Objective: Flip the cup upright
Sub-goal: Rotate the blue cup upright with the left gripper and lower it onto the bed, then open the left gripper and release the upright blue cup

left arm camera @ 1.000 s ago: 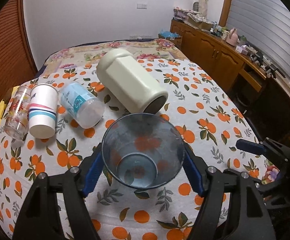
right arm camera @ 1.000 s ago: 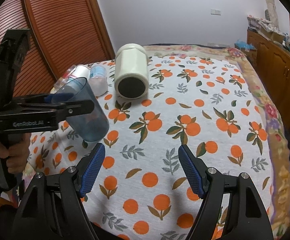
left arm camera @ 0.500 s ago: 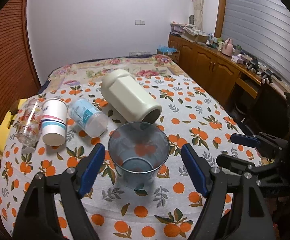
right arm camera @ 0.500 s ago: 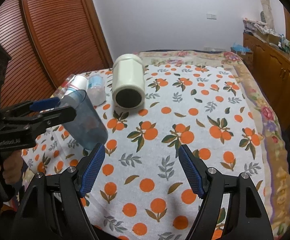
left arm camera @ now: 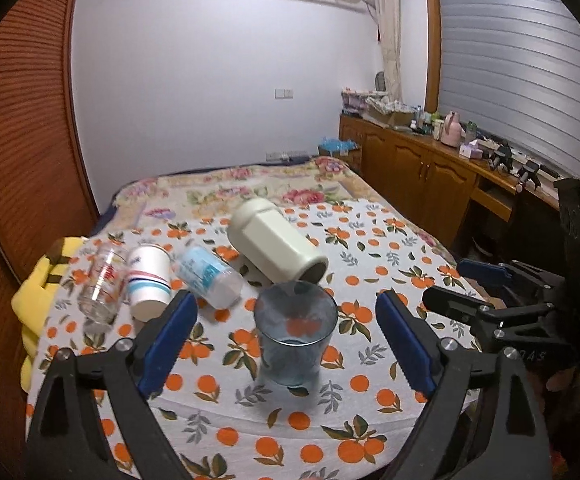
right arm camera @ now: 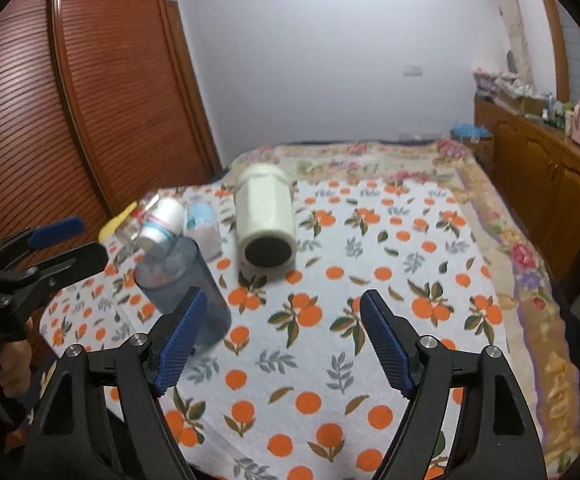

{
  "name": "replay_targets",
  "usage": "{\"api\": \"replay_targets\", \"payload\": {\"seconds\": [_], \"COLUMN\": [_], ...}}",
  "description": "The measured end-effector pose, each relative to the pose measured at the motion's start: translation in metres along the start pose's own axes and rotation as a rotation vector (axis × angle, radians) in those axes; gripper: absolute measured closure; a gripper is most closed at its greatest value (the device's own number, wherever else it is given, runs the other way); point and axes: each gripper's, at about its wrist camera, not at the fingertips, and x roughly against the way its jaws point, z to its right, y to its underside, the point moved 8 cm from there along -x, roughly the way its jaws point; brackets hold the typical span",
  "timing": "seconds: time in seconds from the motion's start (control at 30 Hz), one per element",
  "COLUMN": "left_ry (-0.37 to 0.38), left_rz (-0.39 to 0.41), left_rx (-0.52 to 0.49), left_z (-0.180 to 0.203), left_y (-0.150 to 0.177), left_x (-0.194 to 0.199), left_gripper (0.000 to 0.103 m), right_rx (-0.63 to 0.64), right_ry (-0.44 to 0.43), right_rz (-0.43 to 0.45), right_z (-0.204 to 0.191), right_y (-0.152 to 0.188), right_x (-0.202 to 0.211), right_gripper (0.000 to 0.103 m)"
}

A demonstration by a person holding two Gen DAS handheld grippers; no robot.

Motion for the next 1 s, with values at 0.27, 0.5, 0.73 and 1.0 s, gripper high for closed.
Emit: {"api": "replay_targets", "payload": {"seconds": [0.27,0.5,0.73,1.0], "left_ry": [-0.061,-0.109,-0.134,-0.14], "left_rz": [0.054,0.064,0.059,0.061], "left_rx": [0.019,0.043,0.071,0.084], "left_z": [-0.015,-0.03,-0.04,-0.044], "left_y": [0.002,0.016,0.028,0.031], "left_x": [0.024,0.034,0.038,0.04], "left_gripper": [0.011,0.011,0.011,0.011], "right_rx": [0.011,0.024,0.043,0.041], "right_ry": [0.064,0.085,0.103,0.1], "right_rz": [0.13,0.163,0.17,0.169], "right_z": [-0.015,-0.027,-0.034,-0.035], "right_y": [-0.012,-0.007,-0.002,-0.001], "right_x": [0.026,0.034,0.034,0.034], "right_gripper": [0.014,0.013,0.013,0.013]}}
